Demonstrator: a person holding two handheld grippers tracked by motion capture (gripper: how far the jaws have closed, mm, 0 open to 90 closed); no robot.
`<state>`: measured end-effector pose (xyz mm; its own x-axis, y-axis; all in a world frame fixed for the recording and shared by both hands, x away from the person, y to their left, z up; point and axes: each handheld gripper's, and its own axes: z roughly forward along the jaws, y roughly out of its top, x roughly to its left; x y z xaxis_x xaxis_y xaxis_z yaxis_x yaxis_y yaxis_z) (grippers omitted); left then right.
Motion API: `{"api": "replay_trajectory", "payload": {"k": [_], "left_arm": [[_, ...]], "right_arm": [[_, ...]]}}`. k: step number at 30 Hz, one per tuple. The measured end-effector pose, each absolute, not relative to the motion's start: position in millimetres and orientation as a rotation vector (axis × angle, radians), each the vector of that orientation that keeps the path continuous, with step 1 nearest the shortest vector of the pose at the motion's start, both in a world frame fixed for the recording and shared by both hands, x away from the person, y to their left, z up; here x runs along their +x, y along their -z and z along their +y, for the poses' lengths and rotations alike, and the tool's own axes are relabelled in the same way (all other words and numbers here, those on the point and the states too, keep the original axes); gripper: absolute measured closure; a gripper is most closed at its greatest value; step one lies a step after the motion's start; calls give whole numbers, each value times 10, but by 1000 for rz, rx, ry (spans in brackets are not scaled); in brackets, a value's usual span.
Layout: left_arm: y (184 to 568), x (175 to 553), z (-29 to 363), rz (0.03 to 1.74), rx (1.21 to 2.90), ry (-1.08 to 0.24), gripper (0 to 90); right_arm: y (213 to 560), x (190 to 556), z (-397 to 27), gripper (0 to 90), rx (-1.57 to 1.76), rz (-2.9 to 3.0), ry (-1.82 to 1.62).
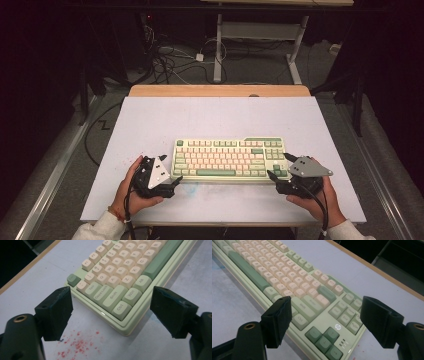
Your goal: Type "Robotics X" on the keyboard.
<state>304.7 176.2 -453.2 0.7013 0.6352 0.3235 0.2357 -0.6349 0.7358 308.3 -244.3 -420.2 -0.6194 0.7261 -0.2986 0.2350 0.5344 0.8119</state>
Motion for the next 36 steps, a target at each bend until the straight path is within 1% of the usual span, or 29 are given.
{"api": "replay_trajectory", "payload": {"k": [11,20,25,36], "left_arm": [[4582,3015,1834,683,2230,-742,170],[4622,2993,1893,710,2238,-725,170],[4622,2981,1923,720,2234,-717,170],[4641,2992,1917,732,2244,-708,170]], "right_arm": [[4147,3195,-2373,257,780,2135,-1024],[4154,3264,-2226,263,754,2163,-1026],[4154,3297,-2147,305,761,2165,-1059],[4174,3352,-1964,358,729,2203,-1087]]}}
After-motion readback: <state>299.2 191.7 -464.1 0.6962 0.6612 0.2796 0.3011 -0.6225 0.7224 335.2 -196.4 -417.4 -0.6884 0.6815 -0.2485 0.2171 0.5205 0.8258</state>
